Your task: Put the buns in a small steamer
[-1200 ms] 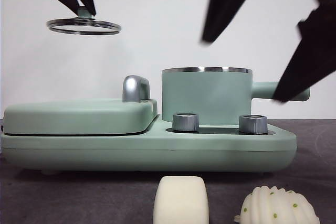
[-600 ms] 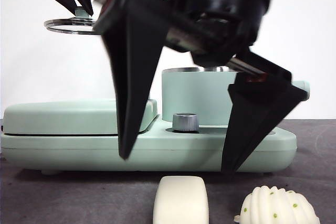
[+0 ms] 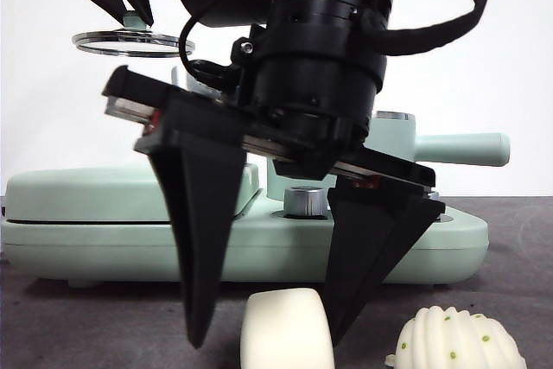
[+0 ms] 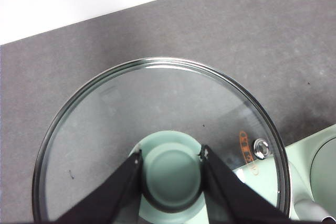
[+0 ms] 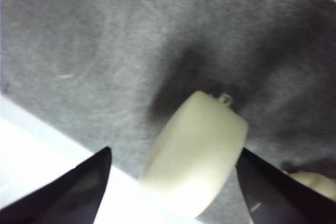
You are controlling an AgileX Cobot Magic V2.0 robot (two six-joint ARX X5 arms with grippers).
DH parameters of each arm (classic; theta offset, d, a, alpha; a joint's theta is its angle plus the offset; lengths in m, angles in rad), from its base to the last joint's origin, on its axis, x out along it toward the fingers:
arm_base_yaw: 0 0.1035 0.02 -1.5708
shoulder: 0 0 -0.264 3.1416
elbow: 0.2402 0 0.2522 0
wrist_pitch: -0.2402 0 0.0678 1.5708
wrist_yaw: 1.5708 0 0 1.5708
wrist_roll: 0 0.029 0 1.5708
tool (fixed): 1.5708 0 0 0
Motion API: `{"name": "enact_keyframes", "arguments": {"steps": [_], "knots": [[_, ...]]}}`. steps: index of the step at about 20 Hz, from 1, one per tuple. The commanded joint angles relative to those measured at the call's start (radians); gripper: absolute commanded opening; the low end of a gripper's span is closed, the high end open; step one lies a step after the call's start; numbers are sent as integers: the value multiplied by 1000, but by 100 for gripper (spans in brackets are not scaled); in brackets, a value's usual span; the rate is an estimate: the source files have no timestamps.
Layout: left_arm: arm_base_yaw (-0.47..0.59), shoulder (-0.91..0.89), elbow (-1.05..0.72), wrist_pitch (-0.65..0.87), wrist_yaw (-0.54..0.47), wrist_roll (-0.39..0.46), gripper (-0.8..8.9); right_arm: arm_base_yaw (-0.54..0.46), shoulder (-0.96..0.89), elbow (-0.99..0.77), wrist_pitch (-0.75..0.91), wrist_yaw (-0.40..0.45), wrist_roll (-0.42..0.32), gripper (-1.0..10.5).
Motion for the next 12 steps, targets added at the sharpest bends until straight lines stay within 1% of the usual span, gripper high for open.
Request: {"name": "enact_keyframes", "arguments": {"steps": [1,5,7,9,12], "knots": [[-1,9,38,20,9,2,18,16,26,18,-9,24,-7,342],[-1,9,38,20,9,1,18,17,66,18,-31,14,-11,322],[-1,9,38,19,9,1,18,19,87,18,-37,16,-14,218],[-1,9,38,19,9,2,18,26,86,18,-29,39,-13,163],[-1,9,38,19,9,2,18,26,85,45,-59,37,-22,163]]}}
